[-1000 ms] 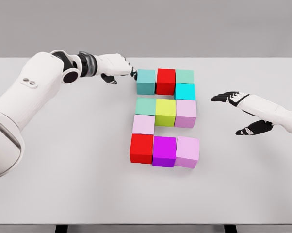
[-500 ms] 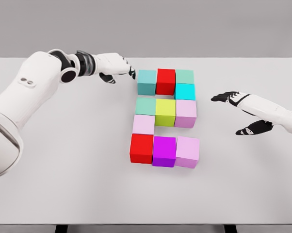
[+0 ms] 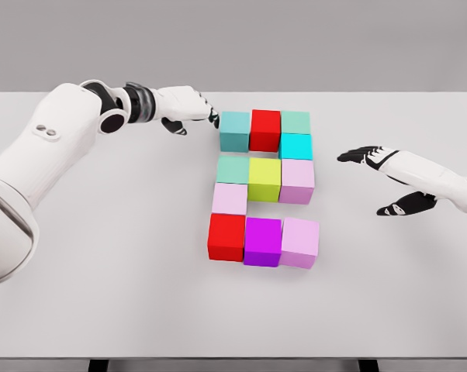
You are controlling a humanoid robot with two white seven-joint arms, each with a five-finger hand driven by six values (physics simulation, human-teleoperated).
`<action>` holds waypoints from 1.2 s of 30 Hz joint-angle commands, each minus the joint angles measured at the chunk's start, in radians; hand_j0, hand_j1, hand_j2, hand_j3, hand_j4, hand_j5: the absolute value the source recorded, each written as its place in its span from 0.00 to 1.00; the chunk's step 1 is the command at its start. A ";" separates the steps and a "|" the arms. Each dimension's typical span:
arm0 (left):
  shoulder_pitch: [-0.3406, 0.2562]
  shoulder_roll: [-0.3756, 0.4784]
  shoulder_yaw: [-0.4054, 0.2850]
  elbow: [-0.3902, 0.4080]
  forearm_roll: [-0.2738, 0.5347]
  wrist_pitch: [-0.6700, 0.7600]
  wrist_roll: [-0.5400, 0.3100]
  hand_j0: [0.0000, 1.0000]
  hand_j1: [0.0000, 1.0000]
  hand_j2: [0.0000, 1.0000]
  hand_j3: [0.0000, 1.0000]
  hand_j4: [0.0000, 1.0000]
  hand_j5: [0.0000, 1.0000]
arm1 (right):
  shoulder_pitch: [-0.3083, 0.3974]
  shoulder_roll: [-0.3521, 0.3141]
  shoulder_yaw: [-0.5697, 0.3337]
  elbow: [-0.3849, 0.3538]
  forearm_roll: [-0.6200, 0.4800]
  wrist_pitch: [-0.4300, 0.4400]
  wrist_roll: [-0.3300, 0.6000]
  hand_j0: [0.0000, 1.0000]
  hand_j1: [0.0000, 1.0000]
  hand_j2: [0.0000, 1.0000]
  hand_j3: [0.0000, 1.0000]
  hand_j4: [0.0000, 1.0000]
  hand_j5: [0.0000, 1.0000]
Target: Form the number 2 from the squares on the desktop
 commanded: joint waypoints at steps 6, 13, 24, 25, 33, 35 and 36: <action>0.002 -0.001 0.004 -0.005 0.006 0.001 0.000 0.75 0.75 0.75 0.75 0.75 0.75 | 0.000 -0.001 0.000 0.000 -0.007 0.003 -0.001 1.00 1.00 1.00 1.00 1.00 1.00; 0.002 0.000 0.006 -0.005 0.007 0.001 0.000 0.75 0.75 0.75 0.75 0.75 0.75 | 0.000 -0.001 0.000 -0.001 -0.008 0.003 -0.001 1.00 1.00 1.00 1.00 1.00 1.00; 0.002 -0.001 0.006 -0.005 0.007 0.001 0.000 0.75 0.75 0.75 0.75 0.75 0.75 | 0.014 -0.001 -0.011 -0.004 -0.011 0.003 -0.002 1.00 1.00 1.00 1.00 1.00 1.00; 0.003 -0.001 0.006 -0.005 0.007 0.001 0.000 0.75 0.75 0.75 0.75 0.75 0.75 | 0.014 0.001 -0.029 -0.009 -0.008 0.003 0.001 1.00 1.00 1.00 1.00 1.00 1.00; 0.000 0.007 0.009 -0.002 0.010 0.001 0.002 0.77 0.77 0.77 0.77 0.77 0.77 | 0.031 0.001 -0.043 -0.004 -0.010 0.003 0.001 1.00 1.00 1.00 1.00 1.00 1.00; -0.011 0.014 0.009 -0.002 0.010 0.001 0.002 0.83 0.83 0.83 0.83 0.83 0.83 | 0.031 0.001 -0.043 -0.004 -0.010 0.003 -0.001 1.00 1.00 1.00 1.00 1.00 1.00; -0.012 0.031 0.009 -0.002 0.012 0.001 0.002 0.86 0.86 0.86 0.86 0.86 0.86 | 0.031 0.001 -0.043 -0.004 -0.010 0.003 0.001 1.00 1.00 1.00 1.00 1.00 1.00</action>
